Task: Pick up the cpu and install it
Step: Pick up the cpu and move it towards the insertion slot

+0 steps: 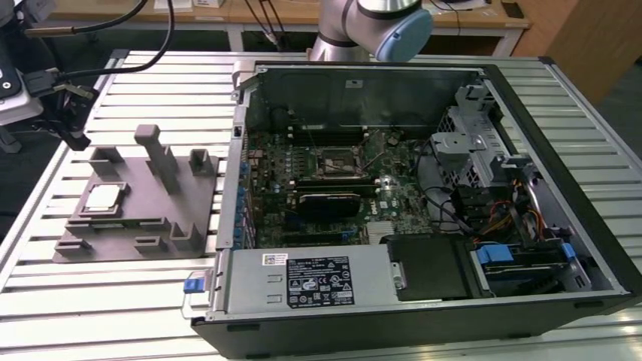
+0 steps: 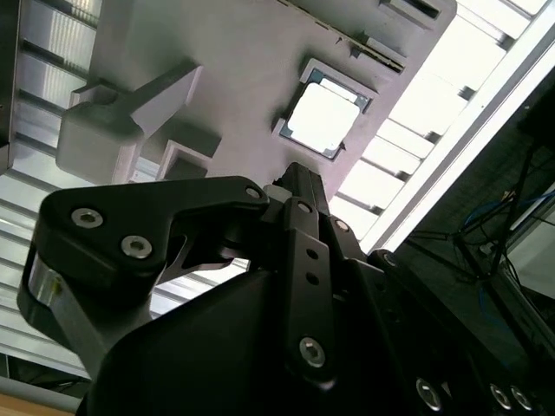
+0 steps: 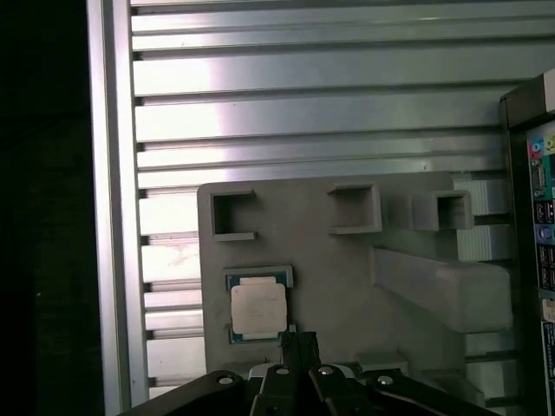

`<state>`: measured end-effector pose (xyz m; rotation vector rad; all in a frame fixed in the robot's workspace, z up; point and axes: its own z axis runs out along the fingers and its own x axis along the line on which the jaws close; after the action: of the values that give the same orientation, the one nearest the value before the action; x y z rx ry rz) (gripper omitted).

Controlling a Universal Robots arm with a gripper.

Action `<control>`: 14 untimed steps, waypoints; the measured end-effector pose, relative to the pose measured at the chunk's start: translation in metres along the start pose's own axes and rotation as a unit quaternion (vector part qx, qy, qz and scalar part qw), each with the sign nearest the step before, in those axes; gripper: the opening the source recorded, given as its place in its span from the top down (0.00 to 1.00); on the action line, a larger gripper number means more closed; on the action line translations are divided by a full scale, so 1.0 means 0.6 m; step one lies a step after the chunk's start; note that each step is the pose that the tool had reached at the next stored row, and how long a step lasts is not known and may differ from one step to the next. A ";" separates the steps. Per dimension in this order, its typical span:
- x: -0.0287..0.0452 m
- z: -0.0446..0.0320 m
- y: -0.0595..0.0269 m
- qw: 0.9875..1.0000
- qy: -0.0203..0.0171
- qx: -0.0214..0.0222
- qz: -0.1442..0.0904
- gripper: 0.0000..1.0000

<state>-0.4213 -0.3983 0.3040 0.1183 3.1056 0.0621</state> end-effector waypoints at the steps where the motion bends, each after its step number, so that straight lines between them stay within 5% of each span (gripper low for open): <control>1: 0.001 0.001 0.000 1.000 0.000 0.000 0.000 0.89; 14: 0.013 0.023 -0.002 1.000 0.000 0.000 0.000 0.89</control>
<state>-0.4288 -0.3983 0.2896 0.1184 3.1057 0.0621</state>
